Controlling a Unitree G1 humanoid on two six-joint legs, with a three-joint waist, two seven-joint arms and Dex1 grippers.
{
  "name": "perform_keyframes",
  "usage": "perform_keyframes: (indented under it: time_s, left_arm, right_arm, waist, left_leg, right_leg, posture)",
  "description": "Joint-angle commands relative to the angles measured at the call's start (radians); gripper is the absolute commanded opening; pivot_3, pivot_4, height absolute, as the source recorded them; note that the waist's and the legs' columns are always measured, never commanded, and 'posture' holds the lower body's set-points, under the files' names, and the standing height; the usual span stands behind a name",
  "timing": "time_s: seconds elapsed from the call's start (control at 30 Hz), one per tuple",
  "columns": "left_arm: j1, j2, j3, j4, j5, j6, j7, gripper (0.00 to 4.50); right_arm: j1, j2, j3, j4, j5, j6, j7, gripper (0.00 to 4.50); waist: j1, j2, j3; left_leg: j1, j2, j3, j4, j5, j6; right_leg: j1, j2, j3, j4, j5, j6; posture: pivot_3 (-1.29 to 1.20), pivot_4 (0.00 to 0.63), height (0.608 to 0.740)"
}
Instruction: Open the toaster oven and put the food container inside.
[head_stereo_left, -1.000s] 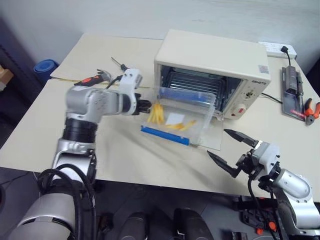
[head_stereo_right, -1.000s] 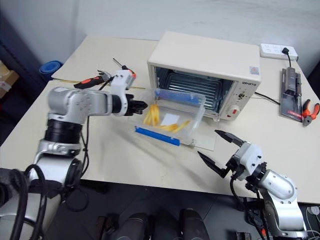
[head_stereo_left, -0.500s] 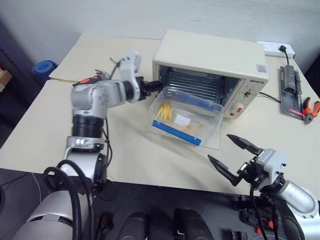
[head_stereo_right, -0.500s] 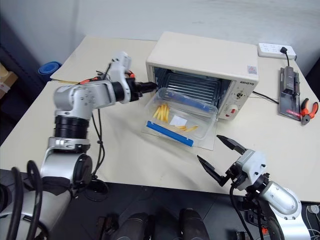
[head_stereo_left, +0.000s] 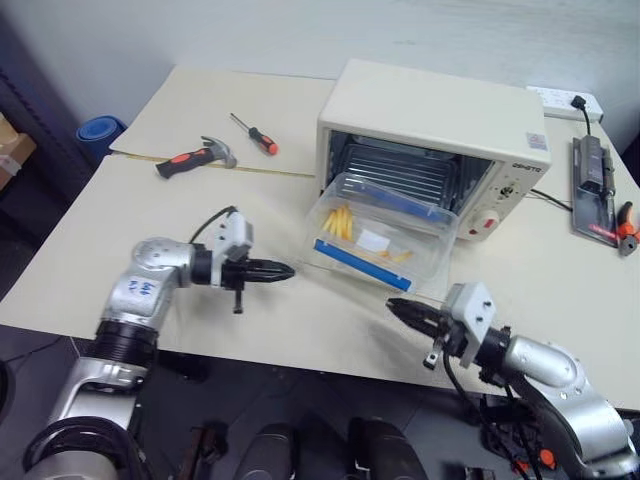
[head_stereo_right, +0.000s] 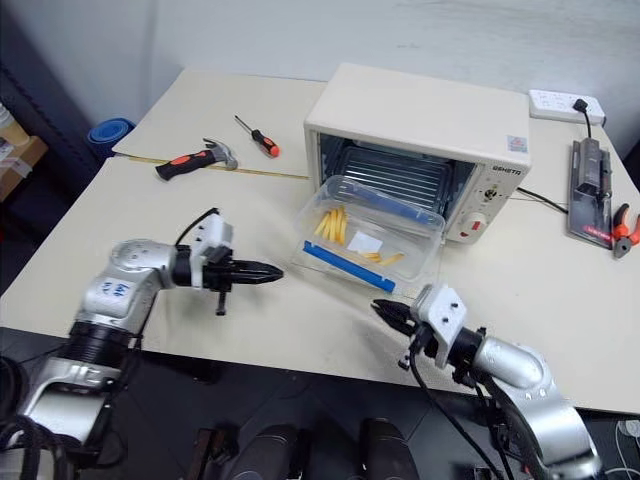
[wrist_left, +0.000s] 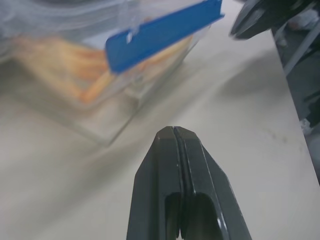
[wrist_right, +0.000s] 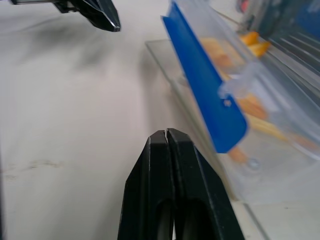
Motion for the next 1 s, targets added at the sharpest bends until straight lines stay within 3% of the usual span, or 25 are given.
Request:
perform_keyframes:
  time_s: [0.03, 0.17, 0.47, 0.6, 0.73, 0.83, 1.0]
  left_arm:
    - [-0.065, -0.109, 0.002, 0.042, 0.038, -0.016, 0.132, 0.0]
    - [-0.129, -0.224, 0.043, 0.134, 0.049, -0.034, 0.259, 0.0]
    - [-0.275, -0.351, 0.131, 0.386, 0.107, -0.203, 0.516, 0.0]
    - [-0.316, -0.387, 0.16, 0.457, 0.095, -0.267, 0.529, 0.0]
    - [-0.292, -0.36, 0.168, 0.432, 0.085, -0.271, 0.469, 0.0]
    - [-0.21, -0.261, 0.174, 0.309, 0.041, -0.242, 0.308, 0.62]
    - [-0.071, -0.05, 0.214, 0.186, -0.049, -0.289, -0.007, 2.12]
  right_arm:
    - [-0.138, 0.021, 0.014, 0.101, -0.037, -0.003, -0.016, 0.21]
    - [-0.256, 0.05, 0.022, 0.222, -0.082, -0.032, -0.032, 0.21]
    - [-0.457, 0.157, 0.006, 0.516, -0.214, -0.204, -0.155, 0.21]
    - [-0.538, 0.214, -0.003, 0.628, -0.275, -0.272, -0.261, 0.21]
    - [-0.514, 0.209, -0.001, 0.565, -0.237, -0.251, -0.208, 0.21]
    - [-0.415, 0.162, -0.03, 0.35, -0.102, -0.174, -0.087, 0.17]
    - [-0.218, 0.007, -0.157, 0.189, 0.008, -0.095, 0.032, 0.17]
  waist:
    - [-0.002, 0.0, 0.0]
    - [-0.005, 0.0, 0.0]
    - [-0.005, 0.0, 0.0]
    - [-0.006, 0.0, 0.0]
    - [-0.007, 0.0, 0.0]
    - [-0.011, 0.0, 0.0]
    - [-0.025, 0.0, 0.0]
  left_leg:
    - [-0.001, 0.0, 0.0, 0.001, 0.0, 0.0]
    - [-0.003, 0.0, 0.001, 0.001, 0.0, 0.0]
    - [-0.003, -0.001, 0.003, 0.004, 0.0, 0.0]
    - [-0.003, -0.001, 0.003, 0.003, 0.0, 0.0]
    - [-0.004, -0.001, 0.003, 0.003, 0.0, -0.001]
    - [-0.004, -0.001, 0.003, 0.002, 0.0, -0.001]
    - [-0.004, -0.001, 0.002, 0.003, 0.0, -0.001]
  right_leg:
    - [0.0, 0.0, 0.0, 0.0, 0.0, 0.0]
    - [-0.003, 0.002, 0.0, 0.002, 0.0, 0.001]
    - [-0.004, 0.002, 0.0, 0.009, 0.001, 0.001]
    - [-0.005, 0.002, -0.001, 0.009, 0.001, 0.001]
    - [-0.005, 0.002, -0.001, 0.009, 0.001, 0.001]
    - [-0.006, 0.002, -0.001, 0.009, 0.001, 0.001]
    - [-0.005, 0.001, -0.001, 0.008, 0.001, 0.001]
  posture:
    - [0.0, 0.15, 0.74]
    - [0.0, 0.15, 0.74]
    - [0.0, 0.15, 0.74]
    - [0.0, 0.15, 0.74]
    - [0.0, 0.15, 0.74]
    - [0.0, 0.15, 0.74]
    - [0.0, 0.15, 0.74]
